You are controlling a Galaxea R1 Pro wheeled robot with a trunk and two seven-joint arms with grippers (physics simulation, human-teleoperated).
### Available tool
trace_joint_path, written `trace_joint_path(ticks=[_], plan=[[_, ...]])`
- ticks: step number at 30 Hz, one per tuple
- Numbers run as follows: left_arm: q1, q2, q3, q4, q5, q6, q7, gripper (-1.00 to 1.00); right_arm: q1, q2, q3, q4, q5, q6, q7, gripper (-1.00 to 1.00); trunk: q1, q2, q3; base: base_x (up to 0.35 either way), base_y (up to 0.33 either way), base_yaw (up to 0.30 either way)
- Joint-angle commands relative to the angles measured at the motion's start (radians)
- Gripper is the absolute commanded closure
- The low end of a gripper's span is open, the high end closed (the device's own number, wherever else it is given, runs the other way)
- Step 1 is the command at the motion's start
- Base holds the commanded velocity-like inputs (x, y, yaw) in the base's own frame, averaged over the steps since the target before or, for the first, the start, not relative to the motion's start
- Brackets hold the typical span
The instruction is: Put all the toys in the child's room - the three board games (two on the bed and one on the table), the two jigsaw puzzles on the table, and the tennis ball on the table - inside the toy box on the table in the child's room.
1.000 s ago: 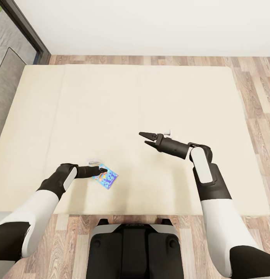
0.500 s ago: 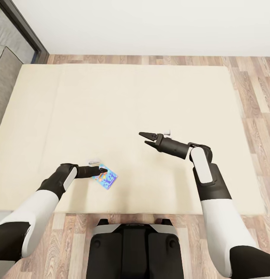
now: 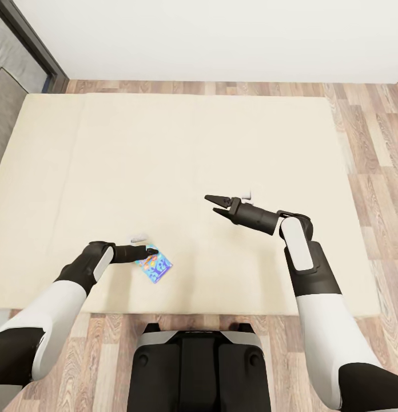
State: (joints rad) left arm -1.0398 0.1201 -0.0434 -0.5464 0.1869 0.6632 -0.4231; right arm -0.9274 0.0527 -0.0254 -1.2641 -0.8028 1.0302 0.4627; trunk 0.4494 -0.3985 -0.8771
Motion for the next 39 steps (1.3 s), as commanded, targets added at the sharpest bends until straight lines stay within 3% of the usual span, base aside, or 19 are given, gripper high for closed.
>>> trace_joint_path(ticks=[1,16,30,39], plan=[[0.0,0.001,-0.005,-0.001,0.009,0.007,0.003,-1.0,-0.001,0.001,-0.003,0.0,0.008,0.005,0.009,-1.0,0.001,-0.002,-0.001,-0.001,-0.225,0.0],[0.0,0.001,-0.006,-0.001,0.01,0.006,0.004,-1.0,-0.001,0.001,-0.002,0.0,0.009,0.005,0.009,-1.0,0.001,-0.002,-0.001,0.0,-0.126,0.0],[0.0,0.015,0.011,-0.009,0.011,0.014,0.001,-1.0,0.0,0.001,-0.002,0.0,0.011,0.005,0.009,-1.0,0.001,-0.002,-0.001,0.0,-0.013,0.0],[0.0,0.052,0.034,-0.013,0.012,0.04,-0.002,-1.0,0.001,0.001,-0.002,0.0,0.012,0.005,0.009,-1.0,0.001,-0.002,-0.001,0.0,0.0,0.0]])
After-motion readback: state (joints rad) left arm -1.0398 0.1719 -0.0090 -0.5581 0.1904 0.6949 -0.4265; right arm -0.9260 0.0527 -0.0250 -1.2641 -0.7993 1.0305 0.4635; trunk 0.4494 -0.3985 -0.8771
